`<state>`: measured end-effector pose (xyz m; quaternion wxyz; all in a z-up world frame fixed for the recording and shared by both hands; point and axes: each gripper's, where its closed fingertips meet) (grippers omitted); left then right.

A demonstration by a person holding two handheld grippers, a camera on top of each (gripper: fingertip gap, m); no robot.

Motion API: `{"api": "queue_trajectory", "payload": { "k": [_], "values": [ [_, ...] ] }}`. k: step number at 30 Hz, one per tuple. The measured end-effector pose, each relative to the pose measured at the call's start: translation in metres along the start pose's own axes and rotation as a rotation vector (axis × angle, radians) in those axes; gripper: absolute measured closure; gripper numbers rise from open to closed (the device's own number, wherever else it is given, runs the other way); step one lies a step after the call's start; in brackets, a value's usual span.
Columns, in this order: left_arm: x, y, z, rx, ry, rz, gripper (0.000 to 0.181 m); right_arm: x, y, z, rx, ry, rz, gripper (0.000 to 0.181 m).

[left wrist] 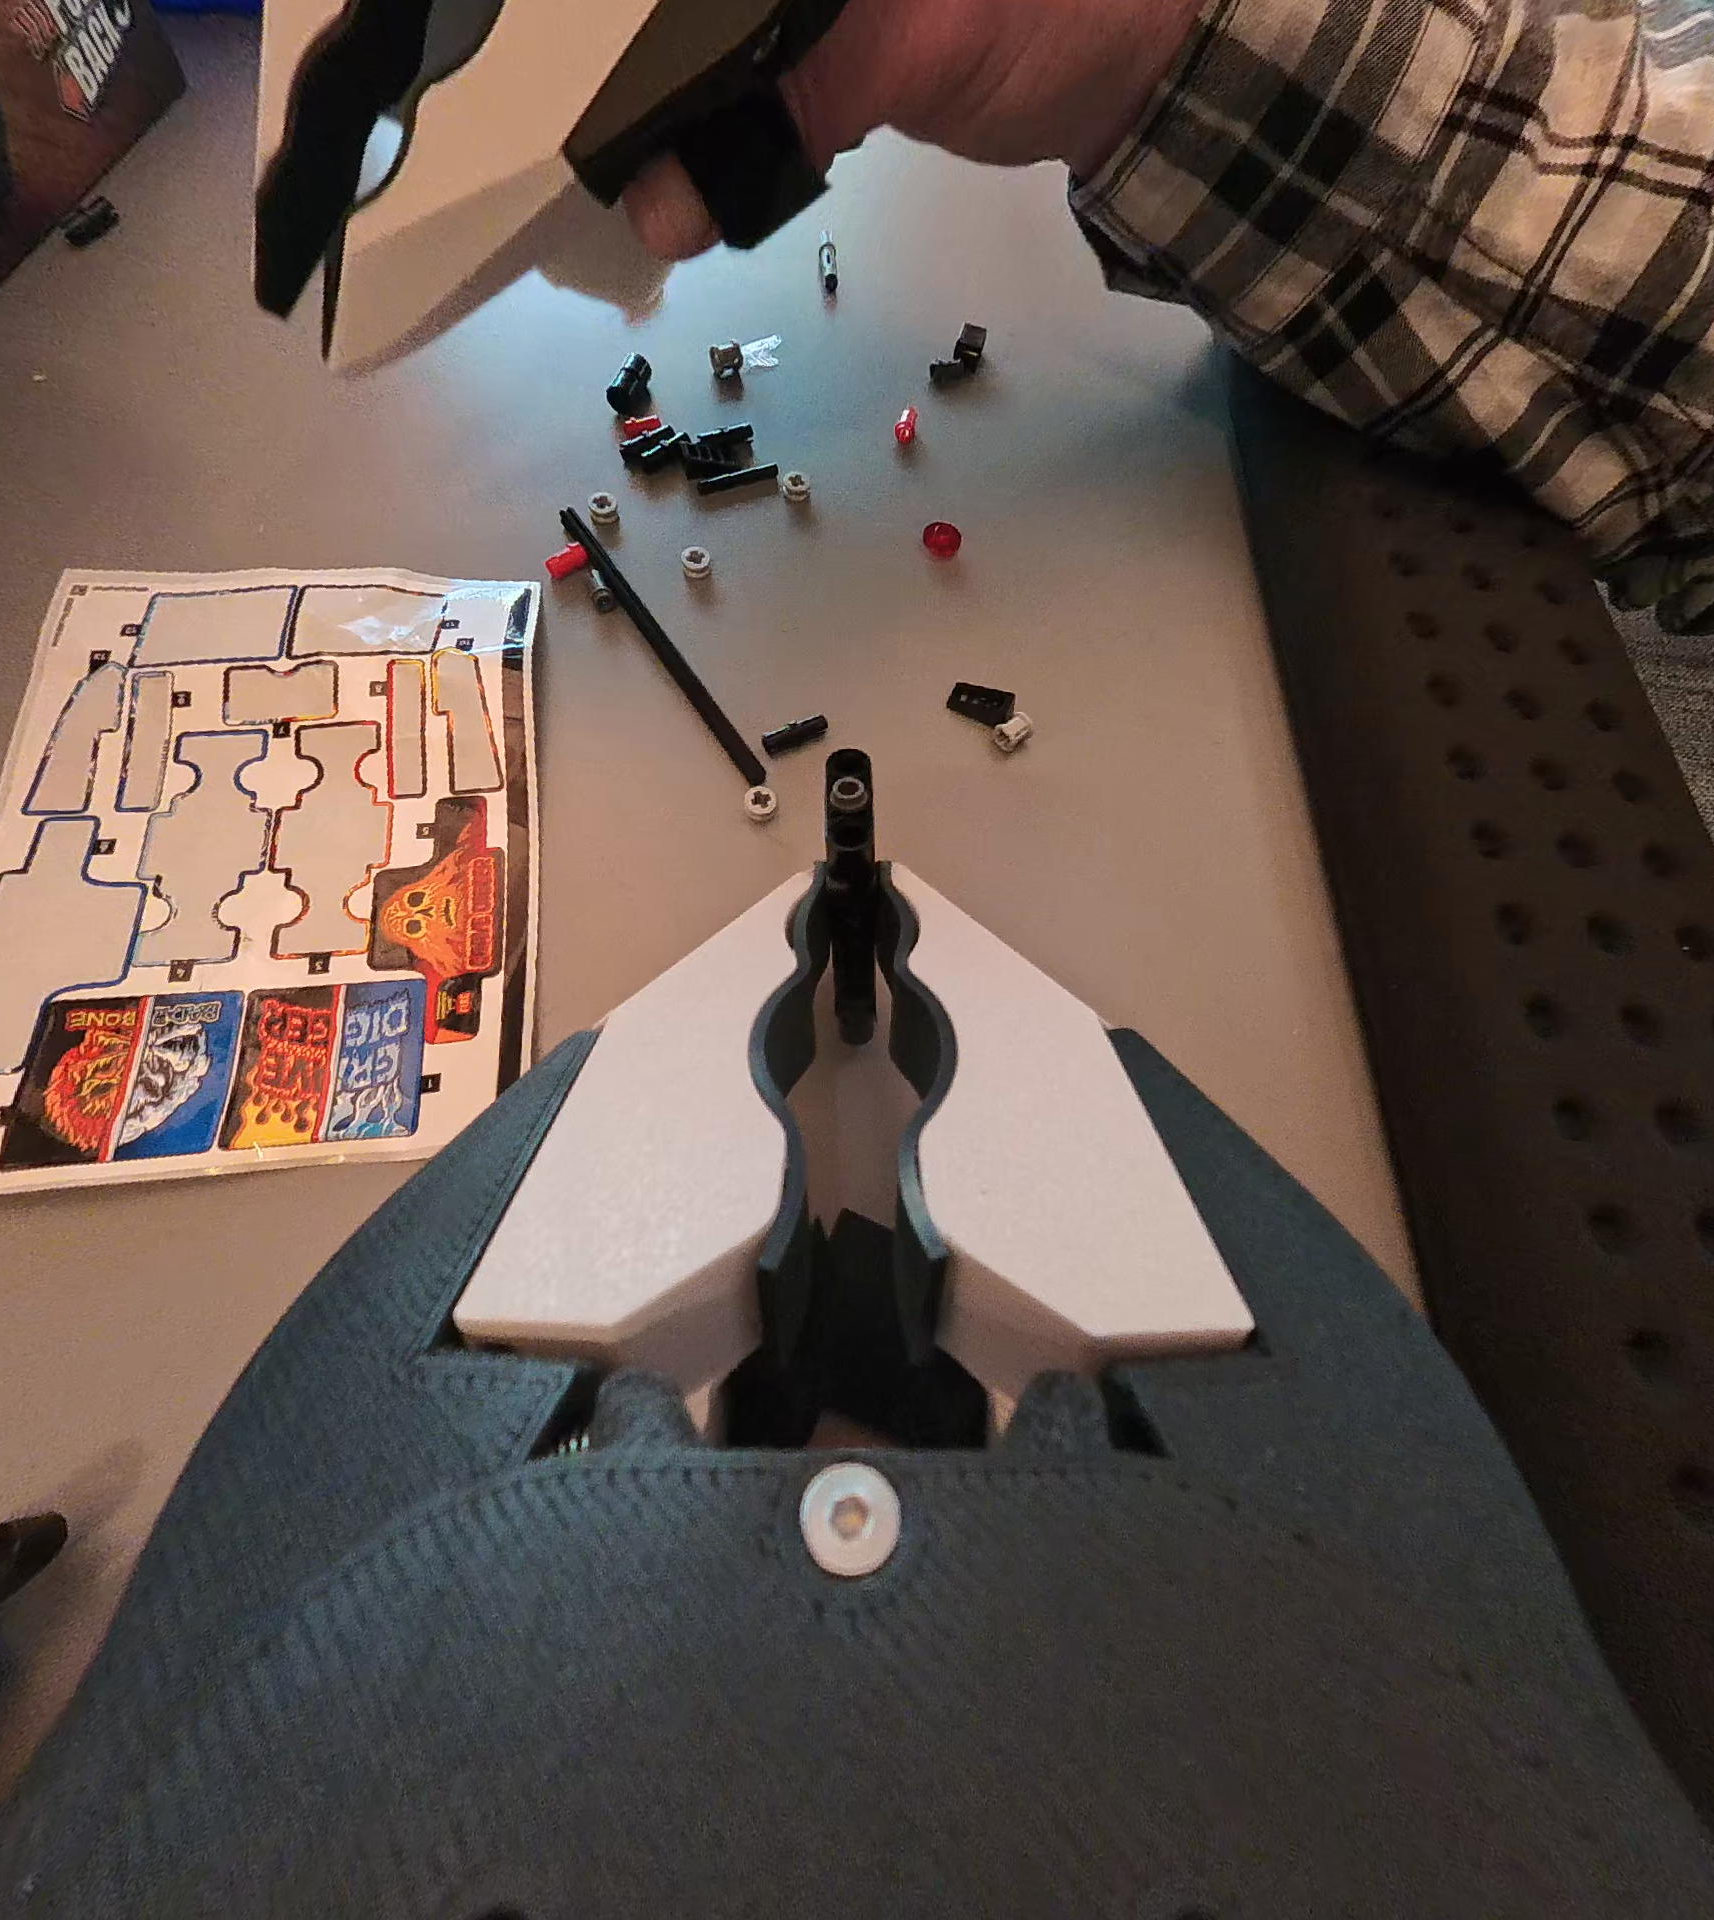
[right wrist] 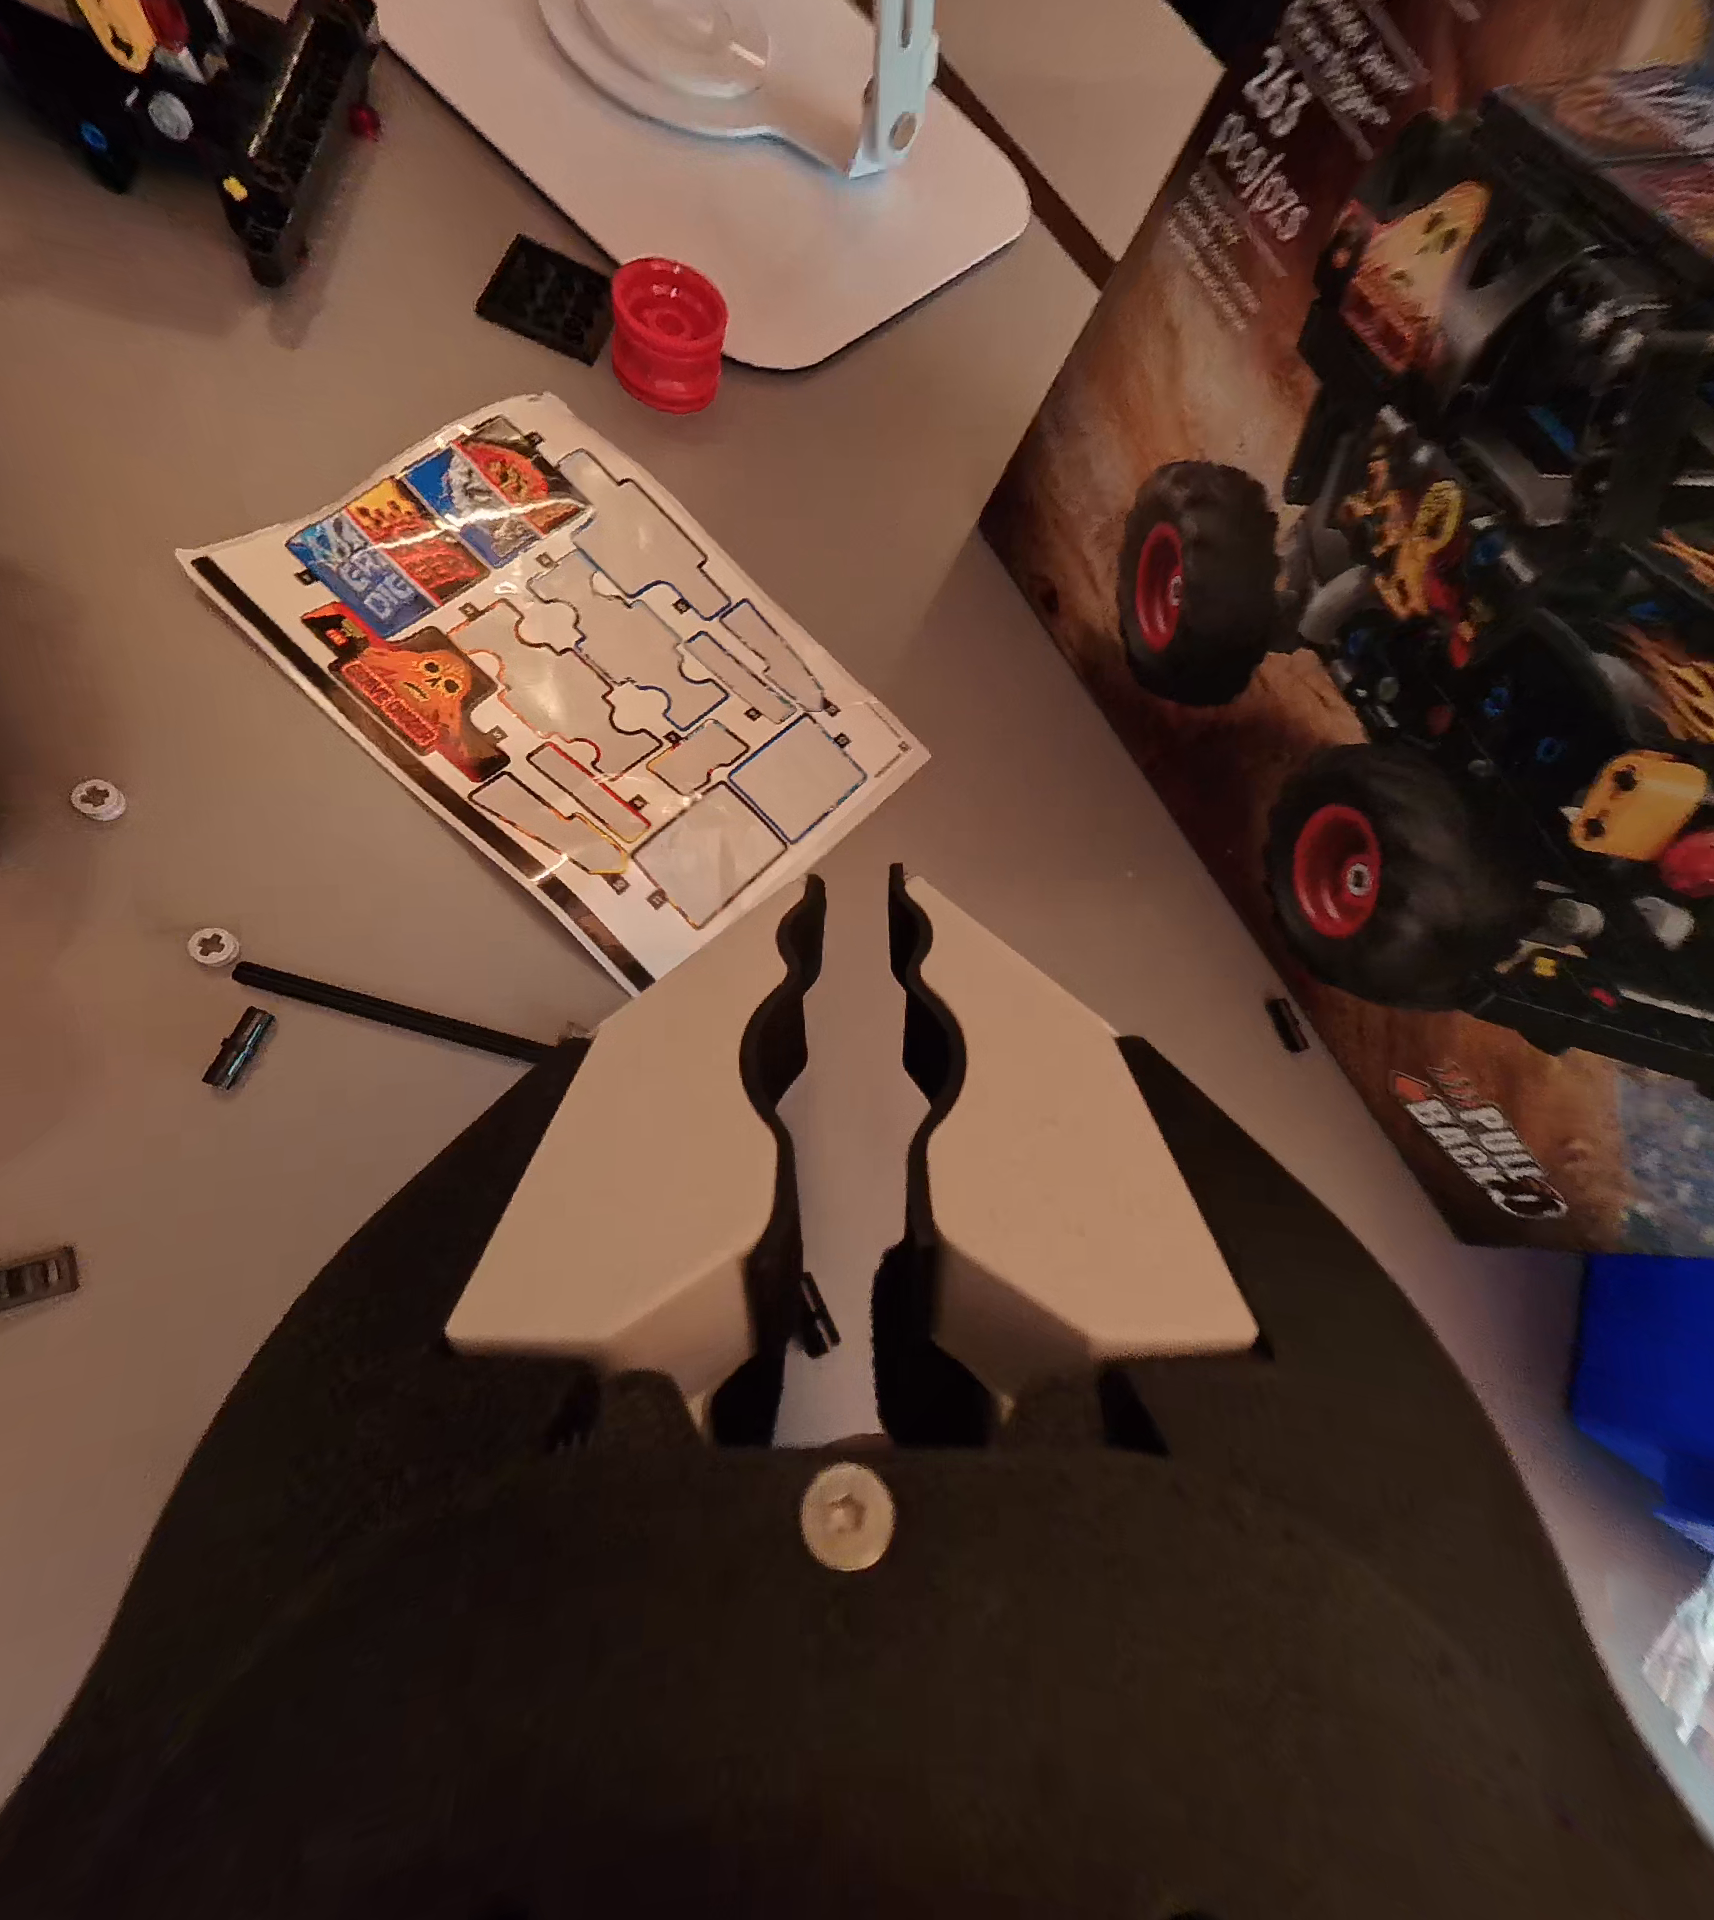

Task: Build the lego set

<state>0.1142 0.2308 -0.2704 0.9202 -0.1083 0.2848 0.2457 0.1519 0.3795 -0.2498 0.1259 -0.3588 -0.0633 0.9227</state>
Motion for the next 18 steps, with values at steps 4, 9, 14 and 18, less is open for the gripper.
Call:
{"api": "queue_trajectory", "payload": {
  "k": [4,9,14,18],
  "values": [
    [-0.001,0.001,0.000,-0.003,0.001,-0.002,0.174,-0.022,-0.017,-0.006,0.039,-0.013,-0.058,0.171],
    [-0.001,0.001,0.000,-0.011,-0.001,-0.007,0.174,-0.051,-0.035,-0.022,0.129,-0.047,-0.085,0.172],
    [0.000,0.001,0.000,-0.017,-0.004,-0.009,0.175,-0.054,-0.024,-0.052,0.162,0.031,-0.009,0.171],
    [0.001,0.001,0.000,-0.024,-0.009,-0.014,0.175,-0.047,-0.006,-0.063,0.143,0.073,0.067,0.170]
  ]
}}
Point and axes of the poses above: each gripper's, where its closed fingertips meet, x out along the fingers, z out of its top, y = z × x across the jaws, and after that the axes turned 7 degrees about z, right-handed
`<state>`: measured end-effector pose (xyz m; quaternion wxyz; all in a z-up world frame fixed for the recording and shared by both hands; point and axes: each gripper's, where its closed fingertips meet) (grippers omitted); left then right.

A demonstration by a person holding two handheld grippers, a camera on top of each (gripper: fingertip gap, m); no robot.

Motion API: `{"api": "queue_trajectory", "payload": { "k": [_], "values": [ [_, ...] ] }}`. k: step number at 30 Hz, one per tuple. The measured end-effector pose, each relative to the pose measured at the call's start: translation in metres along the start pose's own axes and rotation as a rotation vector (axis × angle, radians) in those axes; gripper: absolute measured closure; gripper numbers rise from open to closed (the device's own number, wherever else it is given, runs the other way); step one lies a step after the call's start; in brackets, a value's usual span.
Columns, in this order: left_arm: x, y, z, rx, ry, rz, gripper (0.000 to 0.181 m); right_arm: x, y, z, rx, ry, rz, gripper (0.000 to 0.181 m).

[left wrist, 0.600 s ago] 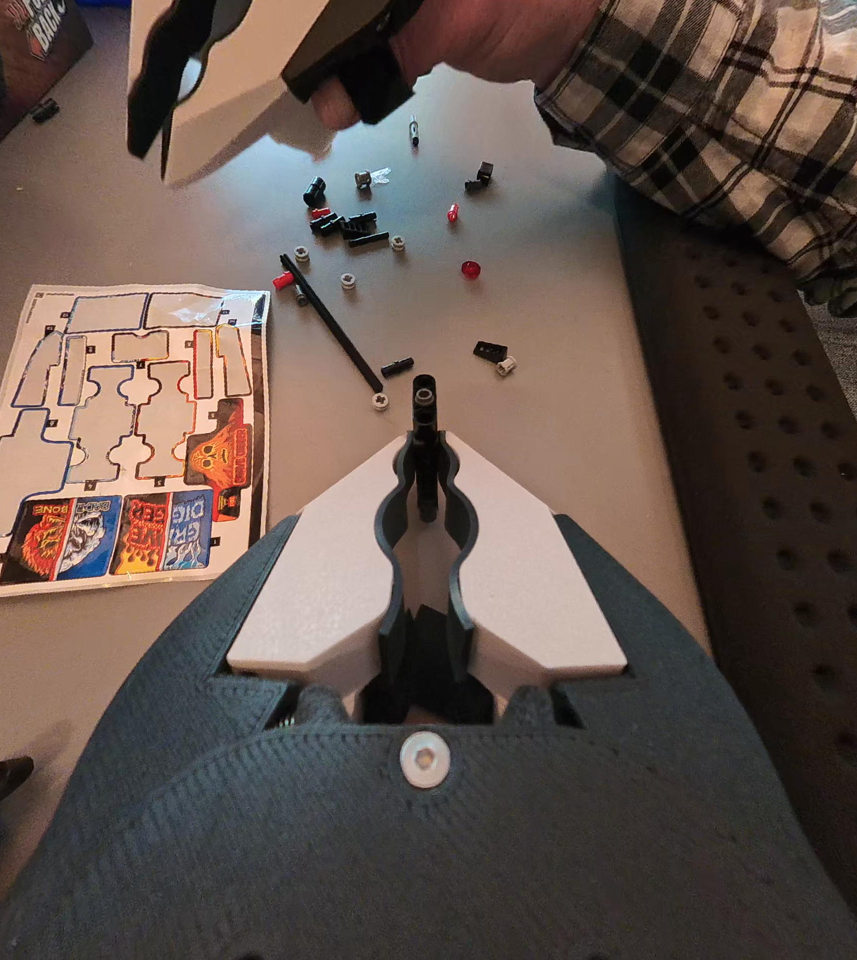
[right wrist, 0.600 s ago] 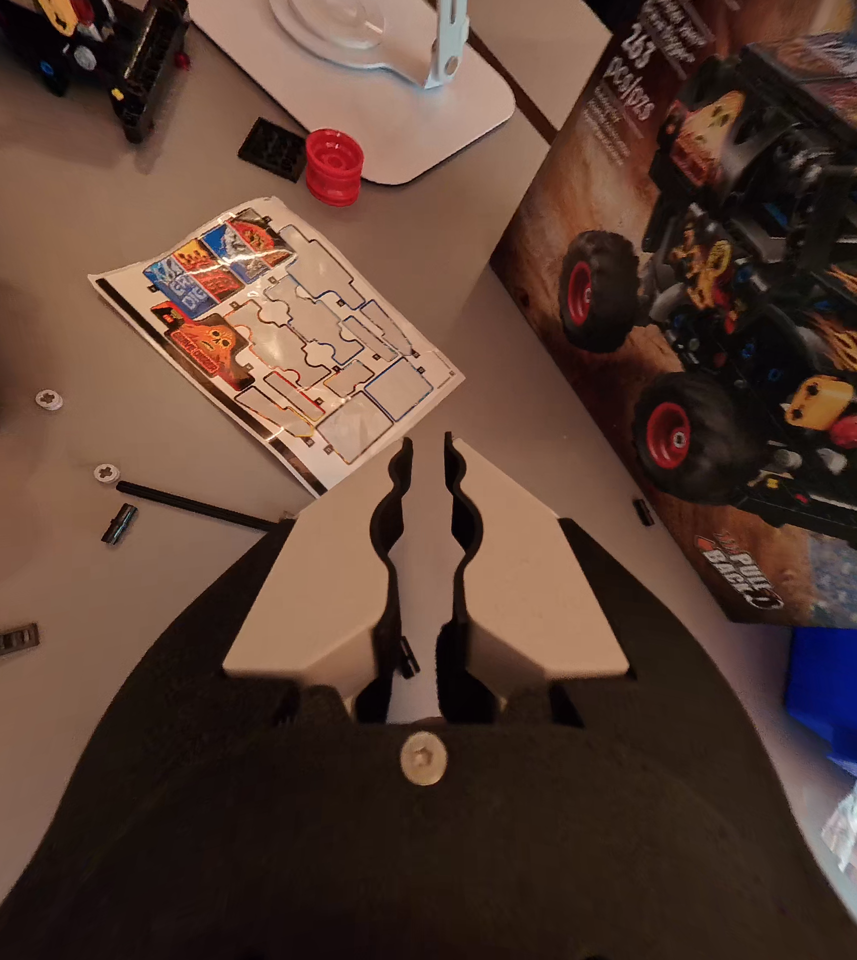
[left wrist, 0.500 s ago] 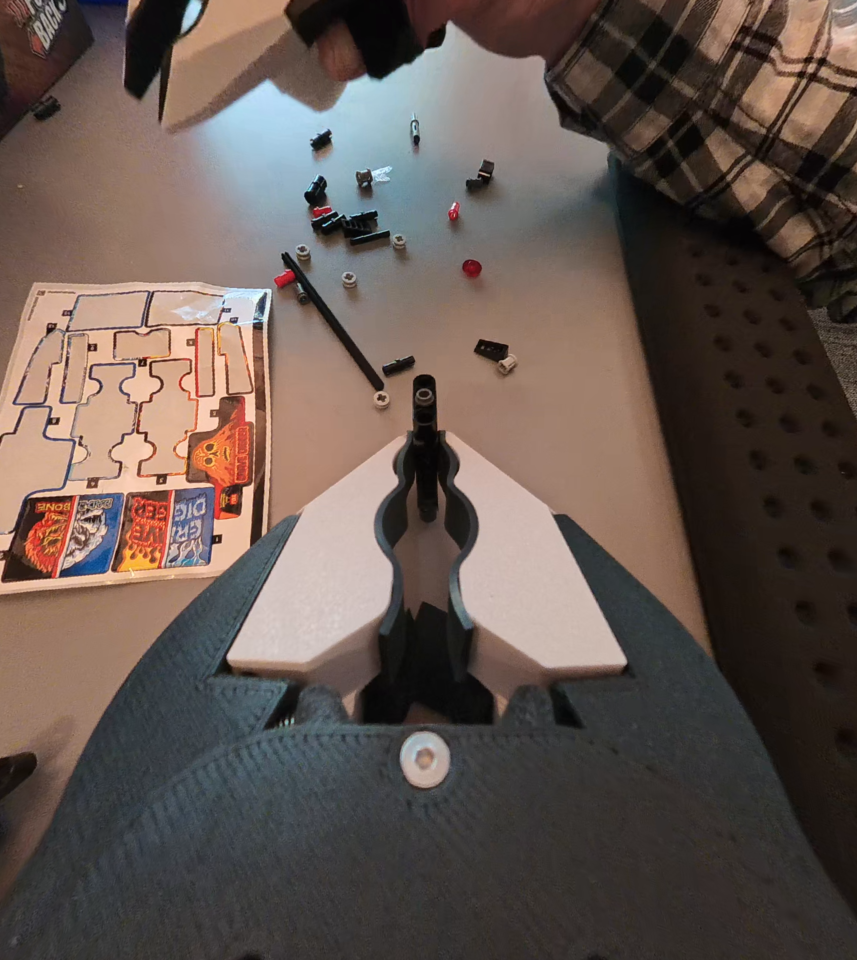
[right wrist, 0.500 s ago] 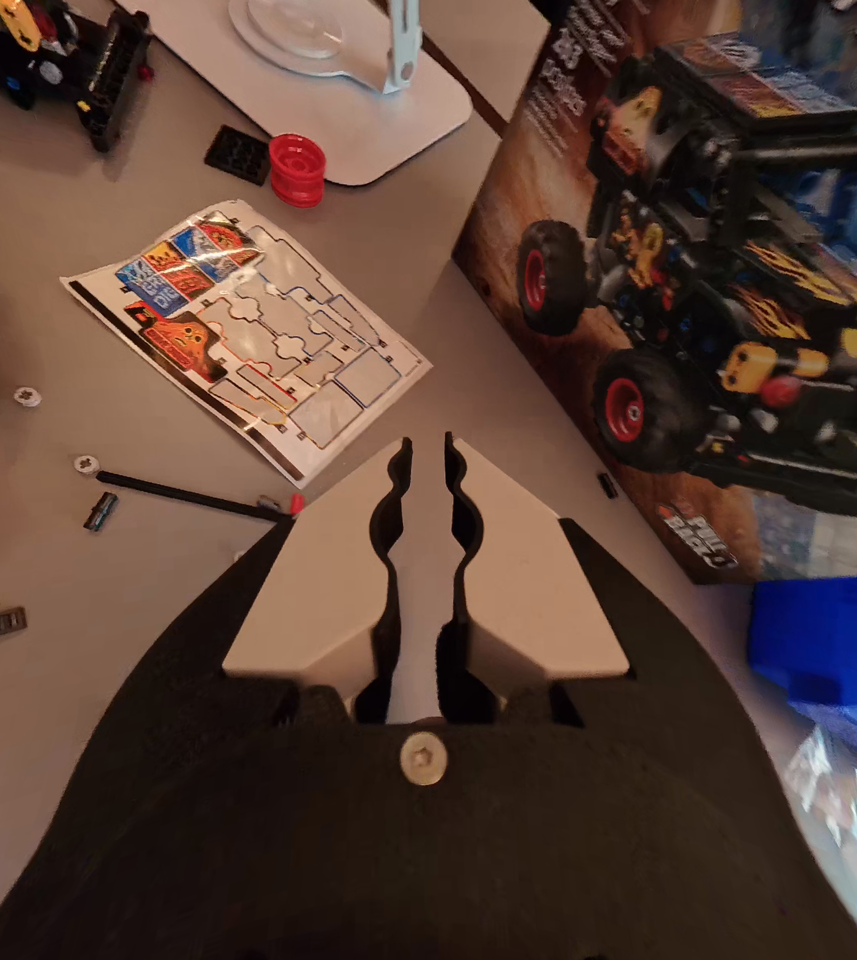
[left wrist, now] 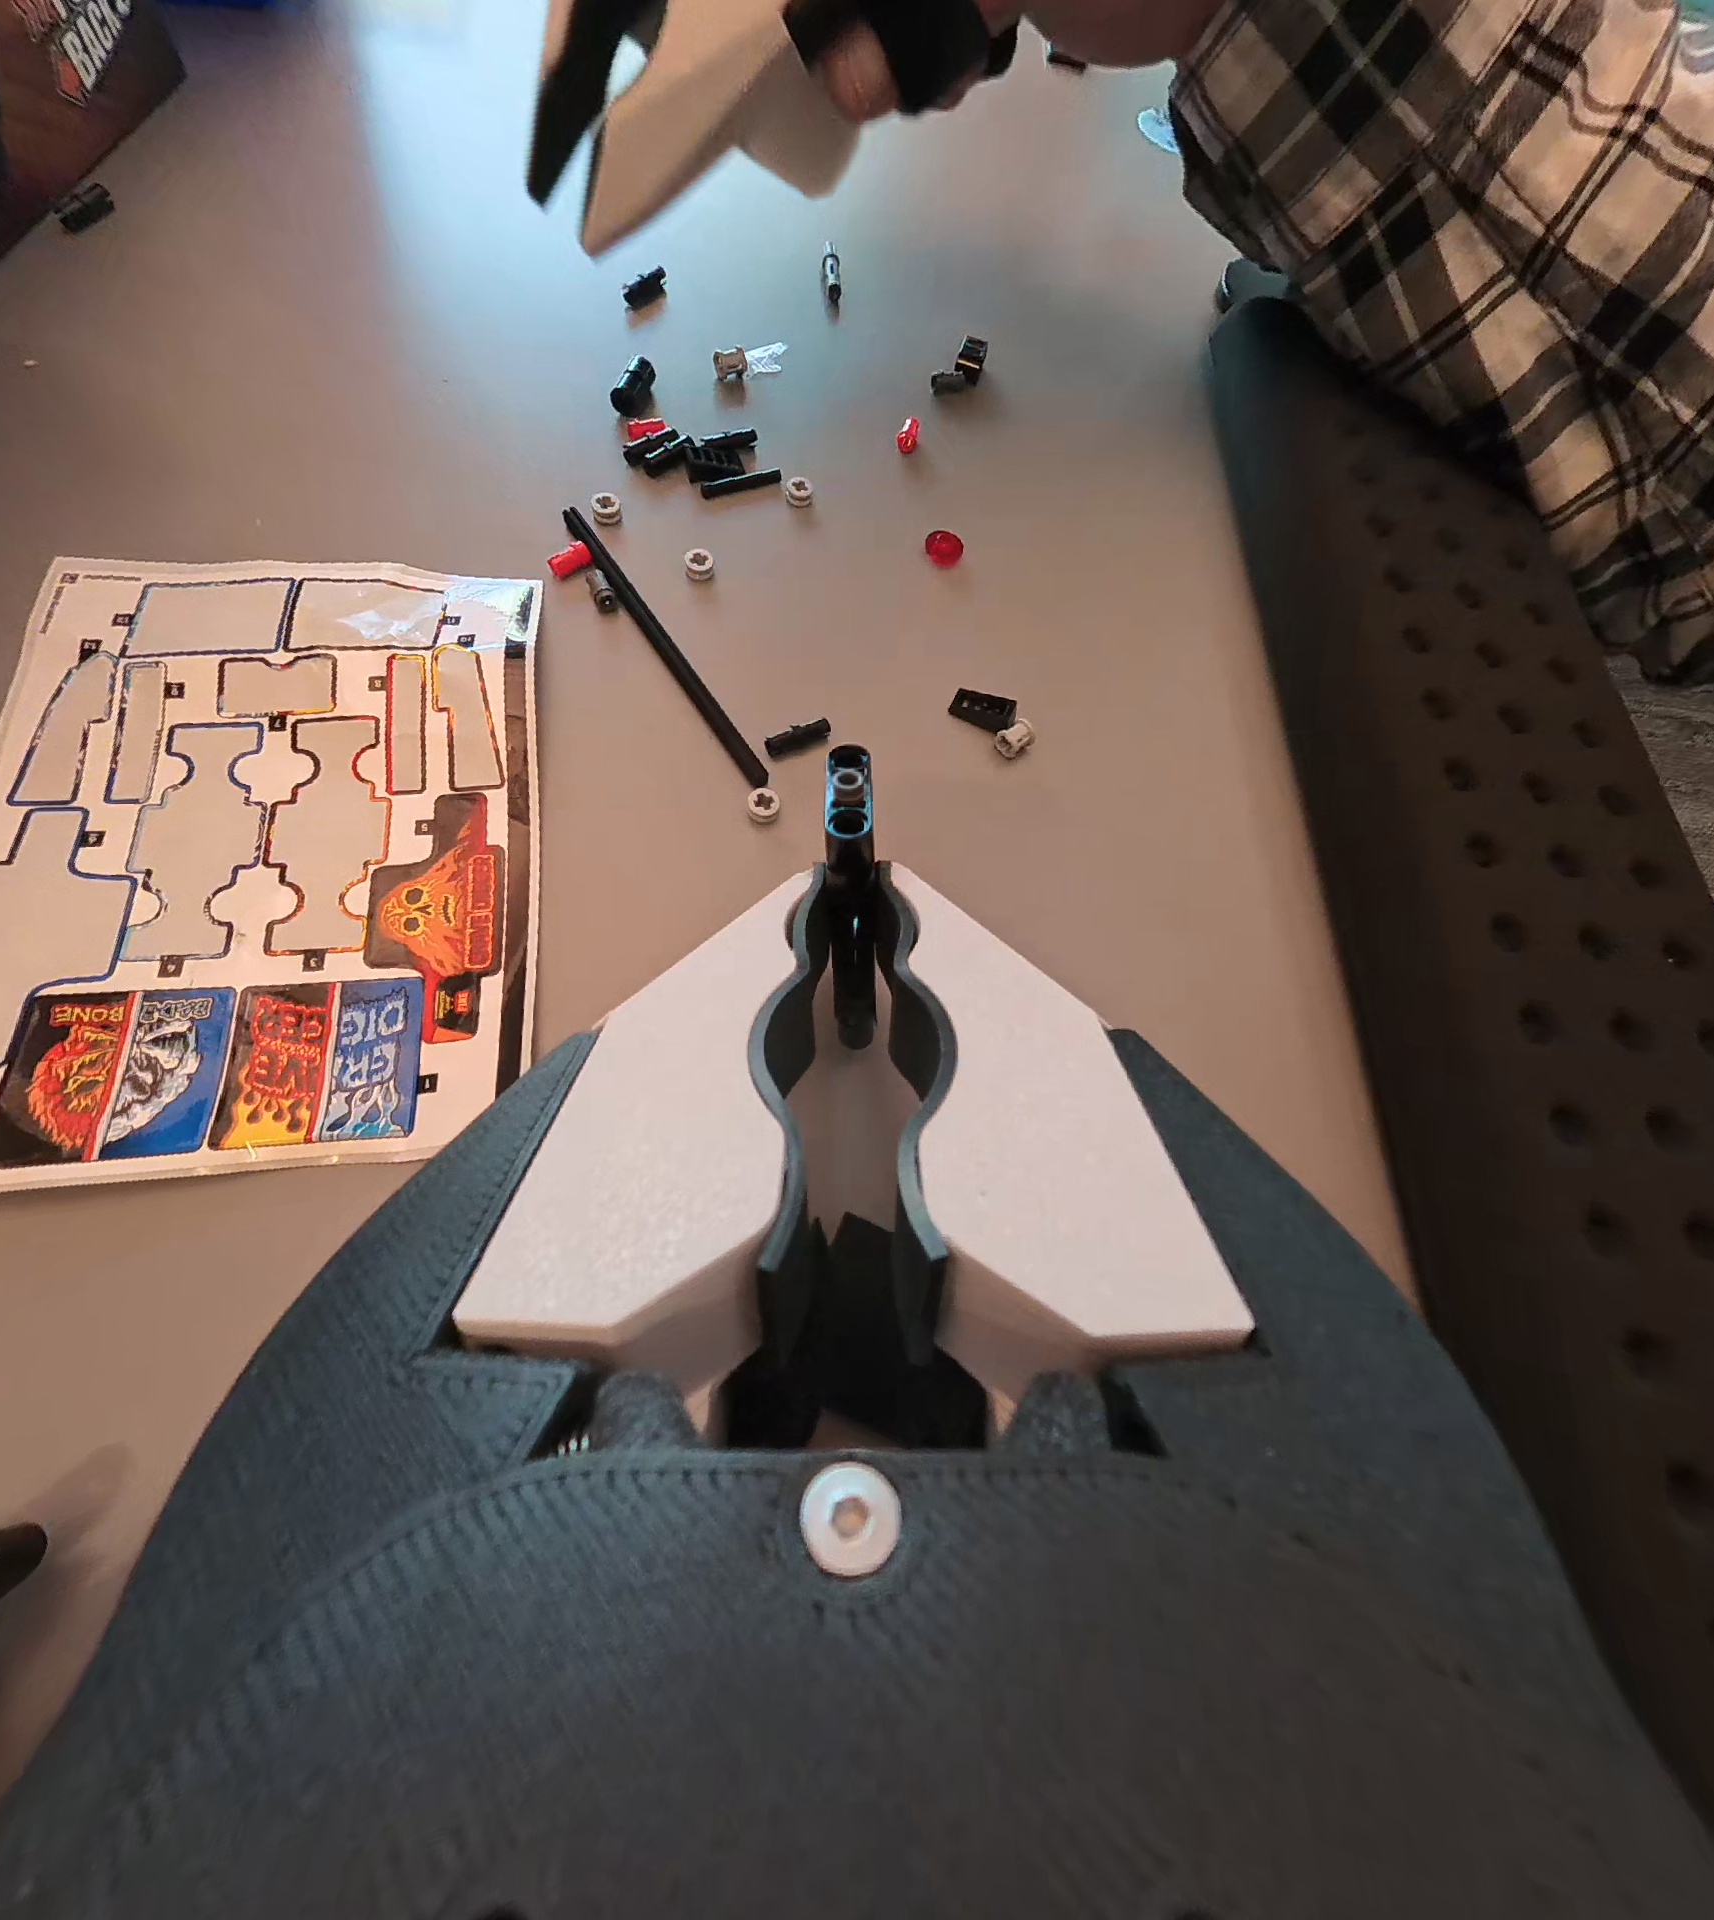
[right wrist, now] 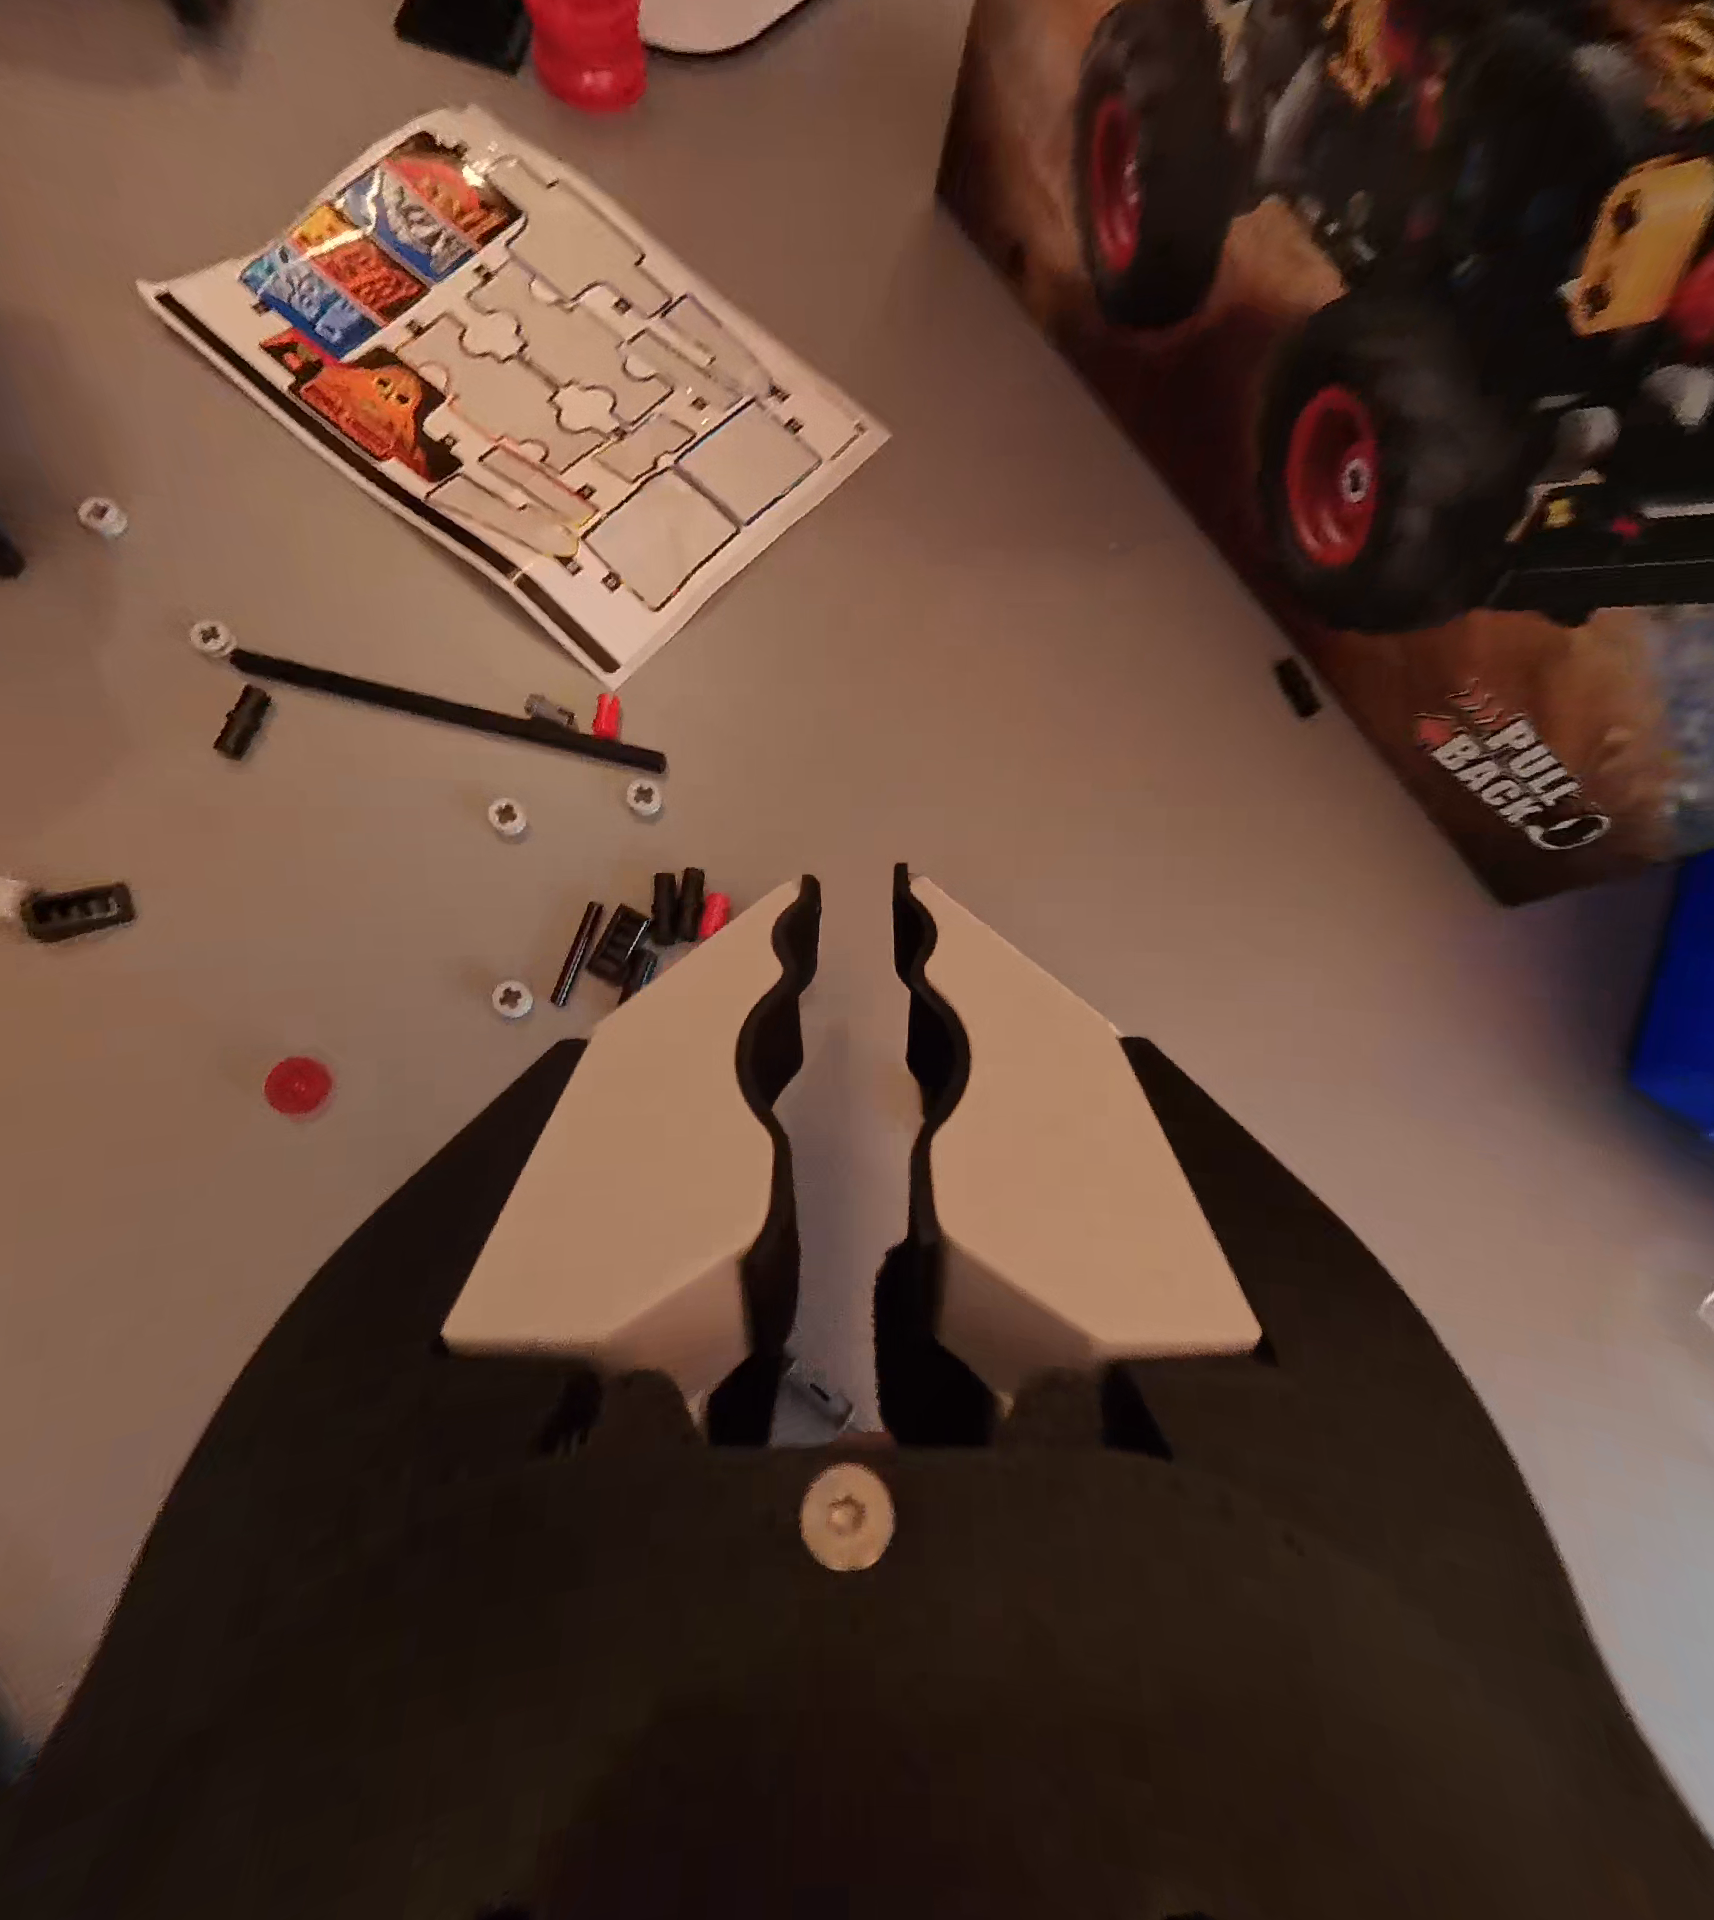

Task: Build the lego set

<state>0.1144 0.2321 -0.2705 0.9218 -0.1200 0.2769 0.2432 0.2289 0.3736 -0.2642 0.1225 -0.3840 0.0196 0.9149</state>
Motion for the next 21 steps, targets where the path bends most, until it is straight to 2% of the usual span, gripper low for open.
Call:
{"api": "queue_trajectory", "payload": {
  "k": [7,11,15,18,21],
  "values": [
    [0.000,0.000,0.000,0.000,-0.002,-0.002,0.175,0.002,0.011,-0.005,-0.013,0.021,0.057,0.170],
    [0.001,-0.001,0.000,-0.001,-0.003,-0.004,0.175,0.010,0.037,0.015,-0.087,-0.027,0.139,0.171],
    [0.001,-0.001,0.000,0.001,-0.001,-0.007,0.174,0.033,0.056,0.025,-0.160,0.019,0.188,0.172],
    [0.002,-0.002,-0.001,0.002,0.001,-0.008,0.174,0.043,0.054,0.022,-0.182,0.069,0.176,0.173],
    [0.002,-0.001,-0.001,0.005,0.002,-0.006,0.174,0.038,0.043,0.028,-0.130,0.021,0.156,0.175]
  ]
}}
Point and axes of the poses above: each gripper's, where its closed fingertips meet, x out along the fingers, z out of its top, y = z × x across the jaws, and after that the axes turned 7 degrees about z, right-handed
